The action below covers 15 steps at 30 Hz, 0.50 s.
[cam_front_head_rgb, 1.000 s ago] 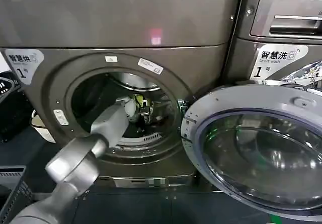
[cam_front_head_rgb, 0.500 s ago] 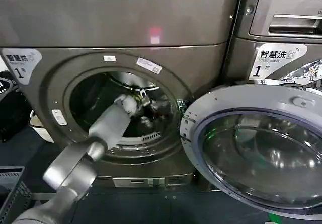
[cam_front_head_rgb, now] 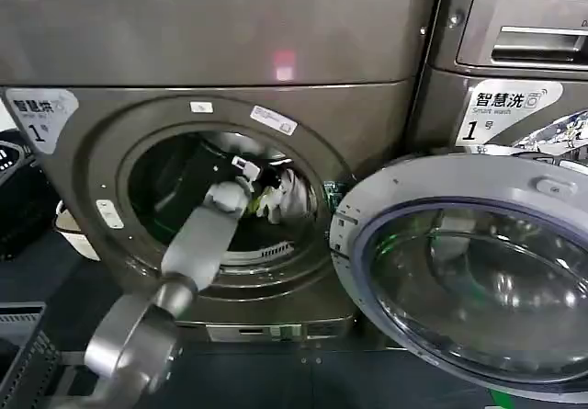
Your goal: Grasp the clothes from the dryer.
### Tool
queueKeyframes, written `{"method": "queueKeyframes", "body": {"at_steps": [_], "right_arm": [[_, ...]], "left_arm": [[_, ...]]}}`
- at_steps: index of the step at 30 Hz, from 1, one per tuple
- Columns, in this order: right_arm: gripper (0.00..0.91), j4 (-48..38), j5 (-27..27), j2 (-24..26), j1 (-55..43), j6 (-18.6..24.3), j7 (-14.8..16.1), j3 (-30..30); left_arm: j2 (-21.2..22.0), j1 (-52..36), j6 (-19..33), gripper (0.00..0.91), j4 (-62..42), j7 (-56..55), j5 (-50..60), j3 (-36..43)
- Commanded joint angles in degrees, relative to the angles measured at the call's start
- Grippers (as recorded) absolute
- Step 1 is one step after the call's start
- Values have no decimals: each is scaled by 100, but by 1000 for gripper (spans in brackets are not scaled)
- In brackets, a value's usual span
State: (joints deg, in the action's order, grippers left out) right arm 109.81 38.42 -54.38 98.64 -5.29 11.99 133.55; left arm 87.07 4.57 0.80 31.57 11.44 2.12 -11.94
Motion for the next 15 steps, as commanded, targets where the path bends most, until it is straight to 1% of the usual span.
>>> {"method": "queueKeyframes", "body": {"at_steps": [1,2,3,6,9,12,14,15], "right_arm": [[907,1,3,33,2,7,2,-11],[907,-2,4,40,3,8,1,-15],[907,0,4,47,4,8,2,-20],[907,-7,8,73,27,16,1,-8],[907,-30,11,102,57,27,-6,35],[907,-44,15,100,84,50,-4,81],[907,-64,21,94,108,51,-10,123],[907,-71,32,96,121,48,-63,137]], "left_arm": [[218,401,787,0,451,-1496,-262,-994],[222,472,845,0,520,-1601,-270,-1004],[226,530,1037,0,585,-1708,-269,-1010],[296,770,1402,0,875,-2137,-190,-1127],[351,956,1597,0,1231,-2384,-89,-1214],[427,1144,1664,0,1722,-2620,-32,-1317],[448,1334,1594,0,1994,-2675,-34,-1325],[443,1441,1519,0,2136,-2668,-53,-1296]]}}
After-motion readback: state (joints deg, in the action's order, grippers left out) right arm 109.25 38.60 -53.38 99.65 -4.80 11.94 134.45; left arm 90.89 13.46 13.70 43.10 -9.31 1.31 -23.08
